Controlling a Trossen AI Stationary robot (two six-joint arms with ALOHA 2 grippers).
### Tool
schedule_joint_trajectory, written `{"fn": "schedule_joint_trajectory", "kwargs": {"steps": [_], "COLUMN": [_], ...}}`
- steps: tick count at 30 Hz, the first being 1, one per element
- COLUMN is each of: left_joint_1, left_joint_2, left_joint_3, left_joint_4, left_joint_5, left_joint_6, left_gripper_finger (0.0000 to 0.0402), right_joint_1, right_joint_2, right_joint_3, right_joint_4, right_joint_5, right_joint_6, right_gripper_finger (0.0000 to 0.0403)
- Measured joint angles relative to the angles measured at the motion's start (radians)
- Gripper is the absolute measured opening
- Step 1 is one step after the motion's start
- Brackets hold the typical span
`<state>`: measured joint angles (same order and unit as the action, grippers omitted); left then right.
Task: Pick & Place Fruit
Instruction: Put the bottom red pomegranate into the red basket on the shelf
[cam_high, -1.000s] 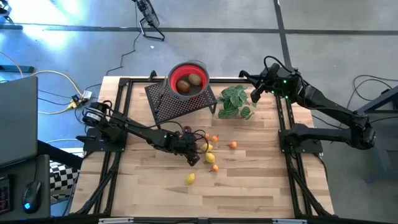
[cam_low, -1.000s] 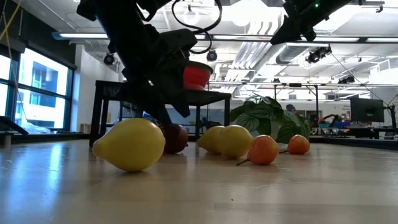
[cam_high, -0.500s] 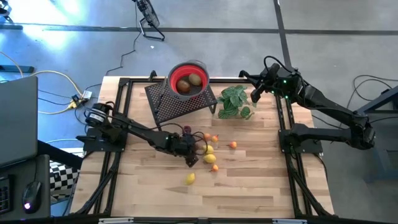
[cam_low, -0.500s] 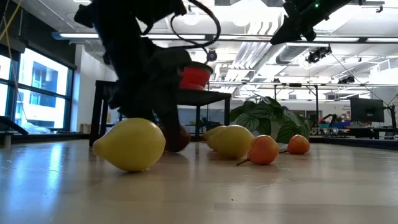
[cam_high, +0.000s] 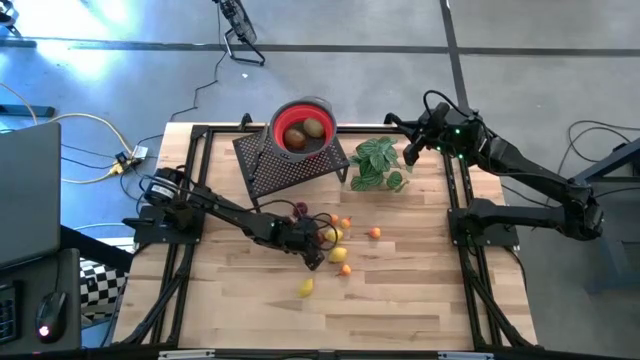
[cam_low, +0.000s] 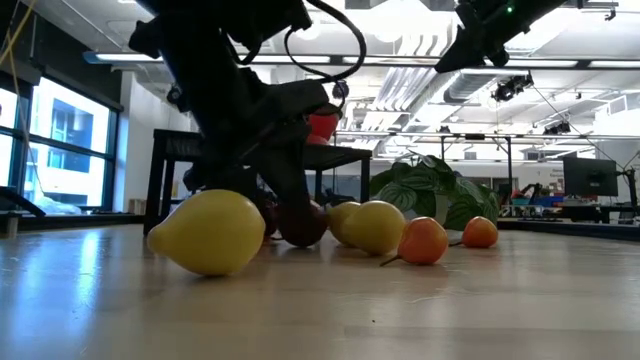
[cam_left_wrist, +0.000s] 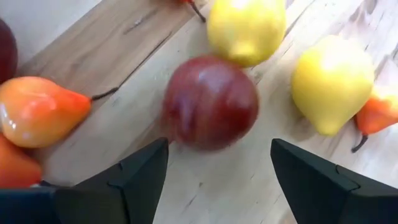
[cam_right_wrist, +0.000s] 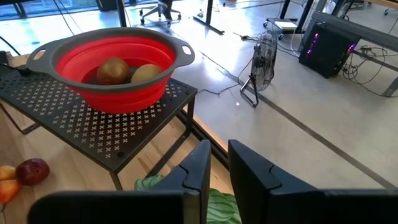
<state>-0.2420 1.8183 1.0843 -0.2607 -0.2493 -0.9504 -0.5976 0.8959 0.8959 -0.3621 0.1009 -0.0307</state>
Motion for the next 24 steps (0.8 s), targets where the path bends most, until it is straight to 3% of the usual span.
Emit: {"fn": "schedule_joint_trajectory", "kwargs": {"steps": [24], "left_joint_1": [0.000], "left_joint_2": [-0.001], "left_joint_3": [0.000], "left_joint_4": [0.025], "left_joint_5": [-0.003], "left_joint_6": [0.003], "left_gripper_finger": [0.0278], "right_joint_1": [0.000], "right_joint_2": [0.000], "right_joint_3": [0.000], "right_joint_4": [-0.034], "right_joint_5": [0.001], "right_joint_6": [0.000], "right_gripper_finger": [0.0050]}}
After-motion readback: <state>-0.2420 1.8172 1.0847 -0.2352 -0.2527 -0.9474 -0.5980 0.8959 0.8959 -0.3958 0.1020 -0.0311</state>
